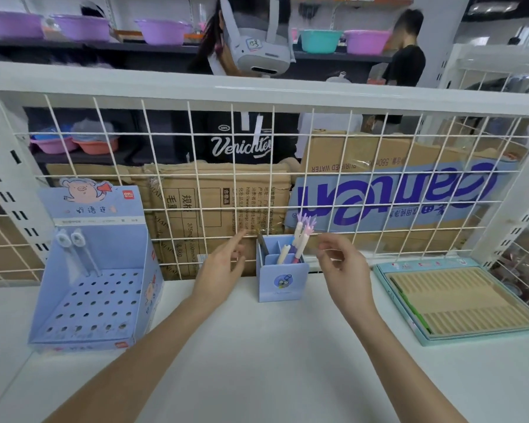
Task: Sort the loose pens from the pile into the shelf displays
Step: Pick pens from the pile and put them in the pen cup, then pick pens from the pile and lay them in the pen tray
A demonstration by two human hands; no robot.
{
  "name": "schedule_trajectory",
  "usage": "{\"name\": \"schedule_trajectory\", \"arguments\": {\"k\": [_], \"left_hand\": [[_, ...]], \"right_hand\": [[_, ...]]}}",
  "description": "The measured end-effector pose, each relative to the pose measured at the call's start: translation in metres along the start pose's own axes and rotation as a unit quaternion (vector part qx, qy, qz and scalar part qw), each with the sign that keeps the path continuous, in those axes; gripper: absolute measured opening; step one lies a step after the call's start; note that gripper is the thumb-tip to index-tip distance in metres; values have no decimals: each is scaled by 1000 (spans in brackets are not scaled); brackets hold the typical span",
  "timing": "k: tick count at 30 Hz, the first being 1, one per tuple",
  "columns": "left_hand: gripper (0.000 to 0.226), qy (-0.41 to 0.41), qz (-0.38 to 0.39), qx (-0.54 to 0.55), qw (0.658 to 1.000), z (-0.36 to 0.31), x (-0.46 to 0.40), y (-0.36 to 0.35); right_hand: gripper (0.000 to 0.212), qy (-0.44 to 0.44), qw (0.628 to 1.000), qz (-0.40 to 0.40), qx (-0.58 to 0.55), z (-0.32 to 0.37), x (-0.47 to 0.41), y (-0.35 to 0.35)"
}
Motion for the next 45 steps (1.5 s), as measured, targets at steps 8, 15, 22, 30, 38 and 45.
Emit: {"name": "schedule_trajectory", "arguments": {"k": [8, 15, 22, 30, 38, 45], "left_hand": [[38, -32, -23, -38, 998, 2, 42, 59], [40, -16, 1, -125, 992, 33, 101, 139], [59, 34, 7, -207, 978, 94, 189, 231], [53, 181, 12, -274, 944, 168, 299, 328], [54, 283, -52, -268, 920, 210, 392, 410], [54, 297, -115, -260, 911, 234, 414, 437]], "right_hand": [[27, 88, 996, 33, -6, 72, 35, -38], [41, 107, 977, 154, 104, 111, 102, -122], [56, 127, 914, 282, 264, 144, 171, -233], [59, 197, 857, 395, 264, 219, 263, -348], [58, 260, 805, 488, 214, 272, 353, -429], [59, 269, 769, 549, 188, 284, 379, -473]]}}
Point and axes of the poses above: each hand's wrist, its own x-axis away from the middle knuckle, its own y-axis out of the back of the hand, z = x × y, the point moved 4 cm from there along -x, towards the middle knuckle, and after that the axes turned 1 degree about -y, right-handed, at the moved point
